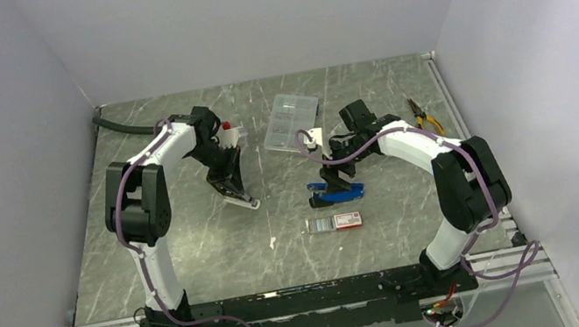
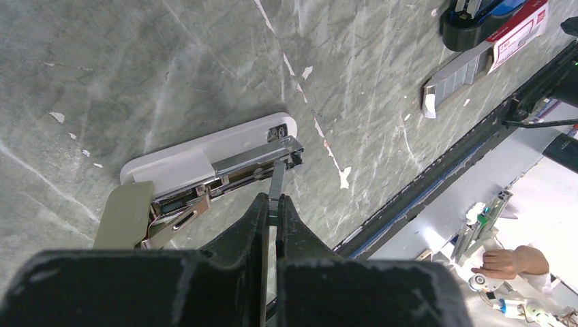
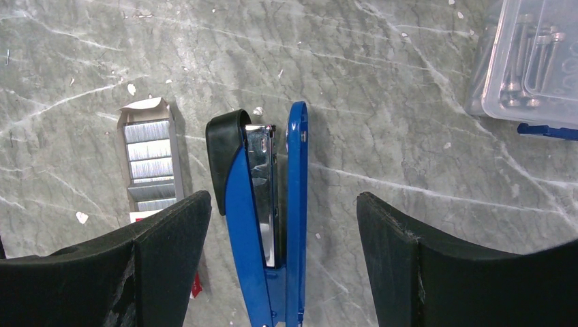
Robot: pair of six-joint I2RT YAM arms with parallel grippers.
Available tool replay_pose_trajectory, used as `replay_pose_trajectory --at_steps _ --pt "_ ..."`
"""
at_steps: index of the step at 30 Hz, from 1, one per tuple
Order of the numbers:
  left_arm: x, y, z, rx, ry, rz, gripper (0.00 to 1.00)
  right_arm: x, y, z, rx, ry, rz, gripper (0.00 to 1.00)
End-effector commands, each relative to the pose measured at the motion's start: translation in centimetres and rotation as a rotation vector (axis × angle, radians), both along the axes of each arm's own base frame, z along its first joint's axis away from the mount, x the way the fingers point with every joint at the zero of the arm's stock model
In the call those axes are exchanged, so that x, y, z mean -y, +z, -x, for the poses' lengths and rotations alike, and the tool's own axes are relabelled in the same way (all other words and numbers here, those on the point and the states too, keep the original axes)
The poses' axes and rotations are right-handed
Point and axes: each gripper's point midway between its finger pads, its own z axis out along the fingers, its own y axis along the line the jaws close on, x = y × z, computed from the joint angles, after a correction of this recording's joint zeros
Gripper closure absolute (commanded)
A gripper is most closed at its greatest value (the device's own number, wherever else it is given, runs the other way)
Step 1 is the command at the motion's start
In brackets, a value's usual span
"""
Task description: Load the staples into the stapler
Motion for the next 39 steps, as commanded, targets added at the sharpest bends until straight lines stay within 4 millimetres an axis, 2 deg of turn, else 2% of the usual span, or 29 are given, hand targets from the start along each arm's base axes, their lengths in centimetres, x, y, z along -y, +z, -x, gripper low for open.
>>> replay_pose_trajectory --at_steps 1,22,39 --pt "0.3 0.2 -0.6 -0.001 0.012 0.003 0.97 -0.3 0.9 -0.8 0.034 0.015 -0.008 0.18" --pt "0.3 -0.3 -0.6 0.02 0.054 -0.042 0.97 -0.2 0.9 -0.7 0.031 0.016 -0.006 0.18" --pt "0.8 1.6 -0.2 0.067 0.077 0.005 0.97 -0.4 1.5 -0.8 0.037 0.011 -0.021 0.18"
